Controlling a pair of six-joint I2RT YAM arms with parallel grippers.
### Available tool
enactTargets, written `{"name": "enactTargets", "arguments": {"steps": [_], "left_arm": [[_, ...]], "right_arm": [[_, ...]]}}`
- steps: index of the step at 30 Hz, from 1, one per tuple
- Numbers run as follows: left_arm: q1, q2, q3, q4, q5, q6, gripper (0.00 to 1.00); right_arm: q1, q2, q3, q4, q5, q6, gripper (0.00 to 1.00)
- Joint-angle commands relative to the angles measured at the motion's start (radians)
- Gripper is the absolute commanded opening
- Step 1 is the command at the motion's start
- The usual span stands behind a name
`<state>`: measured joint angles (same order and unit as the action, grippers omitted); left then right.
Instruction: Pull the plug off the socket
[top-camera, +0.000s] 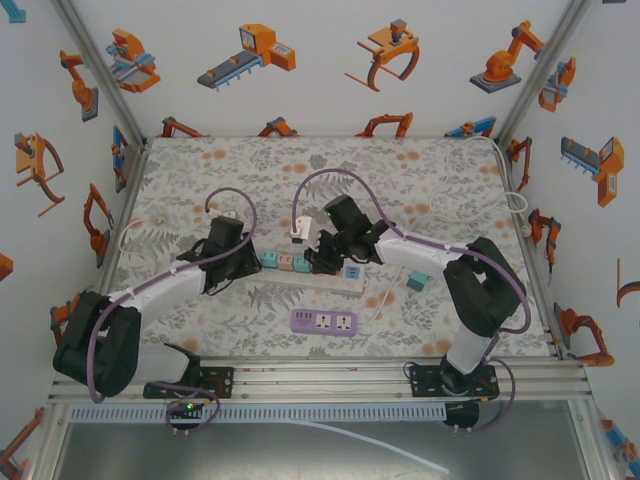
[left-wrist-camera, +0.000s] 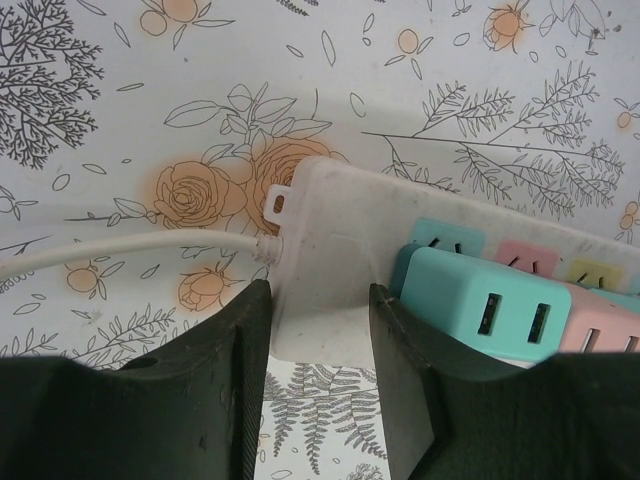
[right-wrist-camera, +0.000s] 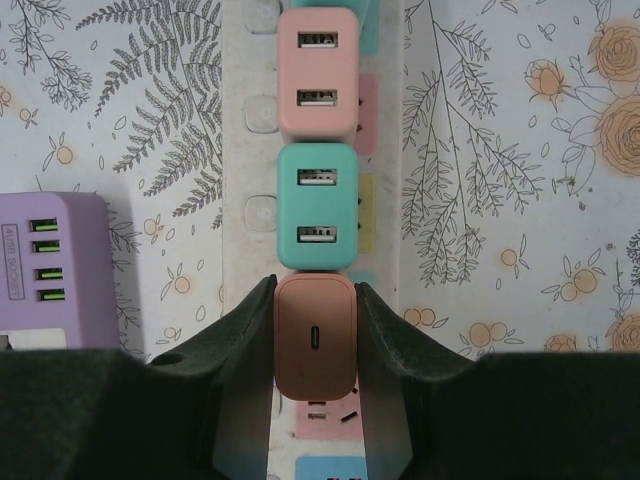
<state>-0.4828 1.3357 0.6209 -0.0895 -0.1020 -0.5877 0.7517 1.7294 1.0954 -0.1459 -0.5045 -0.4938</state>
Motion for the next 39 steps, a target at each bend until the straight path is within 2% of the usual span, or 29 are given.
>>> {"name": "enactTargets", "arguments": {"steps": [1, 6, 12, 15, 18, 23, 29, 32, 34, 39], "left_arm": [[-0.038, 0.087, -0.054, -0.172, 0.034, 0.024, 0.43], [-0.059, 0.102, -0.050, -0.185, -0.009, 0.024, 0.43], [-0.072, 0.102, -0.043, -0.196, -0.032, 0.027, 0.44], [-0.076, 0.110, -0.040, -0.197, -0.042, 0.027, 0.44], [-0.081, 0.119, -0.032, -0.201, -0.051, 0.029, 0.43], [-0.088, 0.127, -0.024, -0.206, -0.062, 0.034, 0.44], [-0.092, 0.130, -0.023, -0.208, -0.070, 0.034, 0.44], [-0.096, 0.133, -0.022, -0.208, -0.073, 0.035, 0.44], [-0.098, 0.134, -0.022, -0.207, -0.074, 0.035, 0.44], [-0.102, 0.138, -0.018, -0.208, -0.083, 0.038, 0.44]], "right_arm": [[0.008, -0.042, 0.062, 0.134, -0.103, 0.038, 0.09], [-0.006, -0.033, 0.067, 0.164, -0.119, 0.096, 0.08], [0.023, -0.014, 0.083, 0.071, -0.034, -0.001, 0.06], [0.012, -0.035, 0.076, 0.104, -0.059, 0.051, 0.06], [-0.018, -0.042, 0.047, 0.219, -0.120, 0.155, 0.05], [0.012, -0.009, 0.086, 0.082, -0.048, 0.039, 0.04], [-0.026, -0.041, 0.047, 0.229, -0.107, 0.208, 0.04], [-0.002, -0.023, 0.092, 0.102, -0.048, 0.107, 0.03], [0.003, -0.028, 0.107, 0.062, -0.052, 0.094, 0.04], [-0.016, -0.051, 0.077, 0.158, -0.064, 0.171, 0.03]]}}
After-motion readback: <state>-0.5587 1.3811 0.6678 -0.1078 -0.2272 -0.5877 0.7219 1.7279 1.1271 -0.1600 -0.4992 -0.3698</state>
